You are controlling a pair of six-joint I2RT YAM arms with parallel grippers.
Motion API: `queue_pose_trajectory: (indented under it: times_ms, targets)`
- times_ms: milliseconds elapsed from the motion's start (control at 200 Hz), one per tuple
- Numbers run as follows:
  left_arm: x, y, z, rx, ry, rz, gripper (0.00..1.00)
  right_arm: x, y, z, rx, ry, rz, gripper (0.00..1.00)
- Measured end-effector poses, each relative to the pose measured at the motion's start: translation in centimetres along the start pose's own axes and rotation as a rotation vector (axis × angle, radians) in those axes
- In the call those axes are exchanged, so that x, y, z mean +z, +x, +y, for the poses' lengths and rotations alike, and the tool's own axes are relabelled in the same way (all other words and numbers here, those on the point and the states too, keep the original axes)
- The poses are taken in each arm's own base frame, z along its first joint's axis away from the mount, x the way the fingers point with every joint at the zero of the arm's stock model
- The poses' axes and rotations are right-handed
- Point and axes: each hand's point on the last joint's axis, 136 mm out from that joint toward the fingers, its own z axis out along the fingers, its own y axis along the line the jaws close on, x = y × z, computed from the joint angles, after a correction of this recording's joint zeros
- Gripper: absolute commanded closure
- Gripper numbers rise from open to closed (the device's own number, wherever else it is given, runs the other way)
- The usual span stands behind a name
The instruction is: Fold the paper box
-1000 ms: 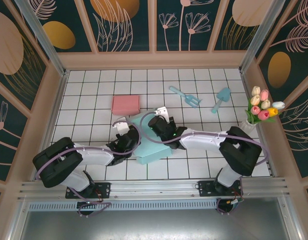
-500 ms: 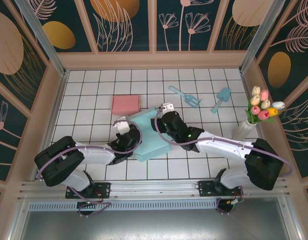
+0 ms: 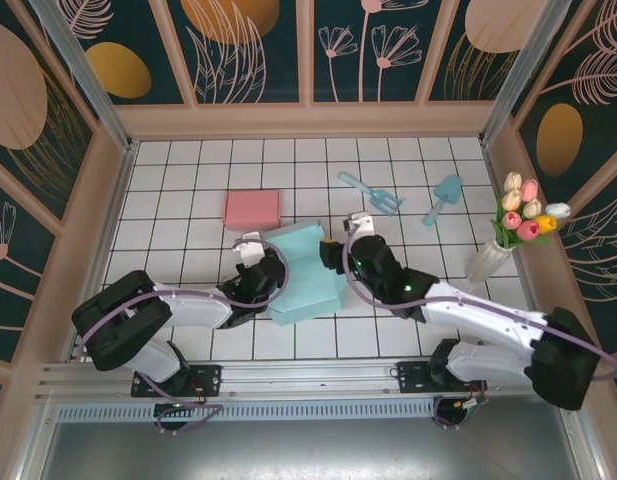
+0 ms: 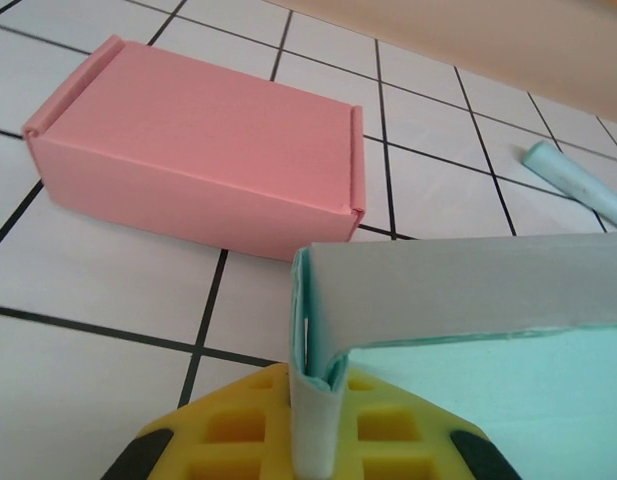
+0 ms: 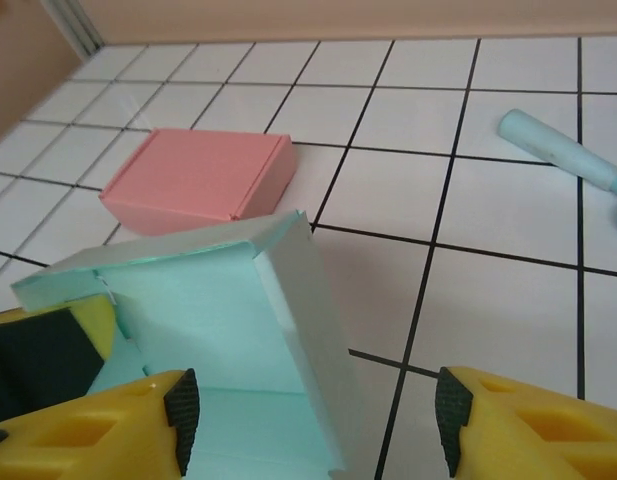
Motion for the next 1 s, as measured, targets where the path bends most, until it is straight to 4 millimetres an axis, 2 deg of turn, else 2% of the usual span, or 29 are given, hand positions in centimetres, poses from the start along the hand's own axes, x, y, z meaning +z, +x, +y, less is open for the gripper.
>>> queue_pose_trajectory:
  times_ms: [130,280,480,575,751,901,1001]
  targets:
    - [0.1,-0.3,-0.8,0.047,0.015,0.004,1.0,-3.3,-1.5,-0.8,0.057,-0.035,-0.074,0.32]
    - [0.1,0.3,-1.6,0.111,0.056,0.04,1.0,-6.9,-3.6,-1.5,0.103,-0.069,-0.145,0.31]
    - [-0.7,0.3,-3.4,0.18,0.167,0.079,1.0,-10.8,-4.6,-2.8,0.126,-0.111,-0.236,0.23]
    - [-1.3,0.1,-4.4,0.242,0.224,0.098,1.0,-11.8,-3.8,-3.2,0.128,-0.145,-0.266,0.22]
    - [-2.2,-1.1,-6.6,0.397,0.303,0.113,0.99,-12.2,-2.0,-3.1,0.123,-0.21,-0.274,0.22]
    - [-2.4,-2.8,-7.9,0.558,0.32,0.079,1.0,-12.8,-2.1,-2.8,0.131,-0.249,-0.288,0.21]
    - [-2.3,-3.1,-8.9,0.758,0.34,0.072,1.0,-13.4,-2.5,-2.9,0.145,-0.26,-0.314,0.21]
